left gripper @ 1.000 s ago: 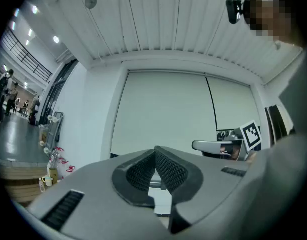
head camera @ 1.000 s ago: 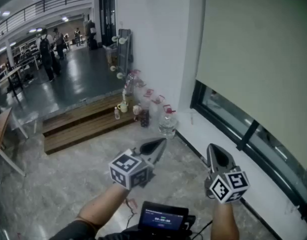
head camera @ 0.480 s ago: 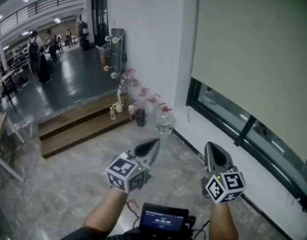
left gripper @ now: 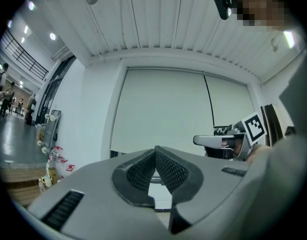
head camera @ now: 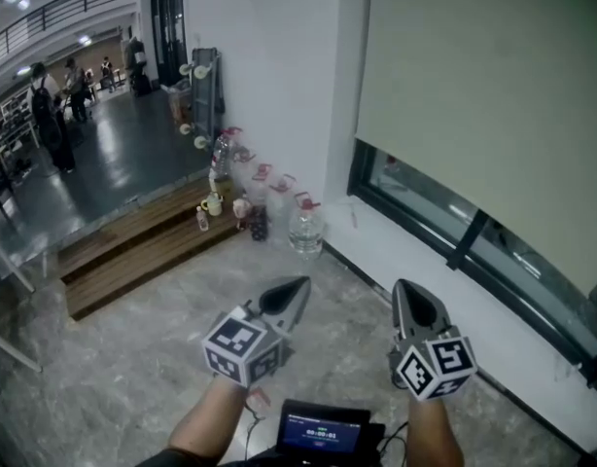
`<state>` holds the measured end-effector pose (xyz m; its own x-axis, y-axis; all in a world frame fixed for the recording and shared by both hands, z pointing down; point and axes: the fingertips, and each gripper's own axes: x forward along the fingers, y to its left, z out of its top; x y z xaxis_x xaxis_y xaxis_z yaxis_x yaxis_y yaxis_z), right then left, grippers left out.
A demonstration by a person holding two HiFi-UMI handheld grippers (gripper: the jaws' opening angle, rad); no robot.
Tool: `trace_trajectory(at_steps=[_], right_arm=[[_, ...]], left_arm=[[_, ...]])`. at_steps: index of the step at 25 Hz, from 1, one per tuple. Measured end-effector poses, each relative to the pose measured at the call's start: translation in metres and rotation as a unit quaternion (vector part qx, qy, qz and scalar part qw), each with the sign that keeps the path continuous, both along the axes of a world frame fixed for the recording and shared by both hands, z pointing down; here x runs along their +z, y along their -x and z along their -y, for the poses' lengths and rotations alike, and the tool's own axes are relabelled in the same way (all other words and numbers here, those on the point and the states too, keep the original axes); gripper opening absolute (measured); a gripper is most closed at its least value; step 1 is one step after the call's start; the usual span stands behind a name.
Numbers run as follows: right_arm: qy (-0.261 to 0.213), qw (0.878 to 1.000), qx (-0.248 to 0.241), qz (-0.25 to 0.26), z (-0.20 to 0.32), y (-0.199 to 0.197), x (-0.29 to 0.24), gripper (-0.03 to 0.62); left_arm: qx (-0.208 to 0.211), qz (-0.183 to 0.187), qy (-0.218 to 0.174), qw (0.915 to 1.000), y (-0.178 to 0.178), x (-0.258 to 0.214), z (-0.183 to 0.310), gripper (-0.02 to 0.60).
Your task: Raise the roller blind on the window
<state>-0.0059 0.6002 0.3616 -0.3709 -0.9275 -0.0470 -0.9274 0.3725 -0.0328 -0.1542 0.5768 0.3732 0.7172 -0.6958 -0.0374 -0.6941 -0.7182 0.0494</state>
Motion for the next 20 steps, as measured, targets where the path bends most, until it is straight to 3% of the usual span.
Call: trace_trajectory(at_steps=[6,12,20], right_arm=[[0.007,1.000,-0.001,0.001,0.020,0.006,0.002,0.003],[-0.007,1.000,-0.024,0.006,0.071,-0.003,0.004,0.003],[-0.025,0.998,-0.045,0.022,0.153,-0.047,-0.008,0.003]], left_arm=[[0.008,0.005,0.012,0.9999,-0.001,0.009,0.019,-0.004],[-0.007,0.006,0.014,0.9999,-0.010,0.010,0.066,-0.005],[0.013,-0.057,0.015,0.9982,-0.053,-0.013,0.139,-0.005]])
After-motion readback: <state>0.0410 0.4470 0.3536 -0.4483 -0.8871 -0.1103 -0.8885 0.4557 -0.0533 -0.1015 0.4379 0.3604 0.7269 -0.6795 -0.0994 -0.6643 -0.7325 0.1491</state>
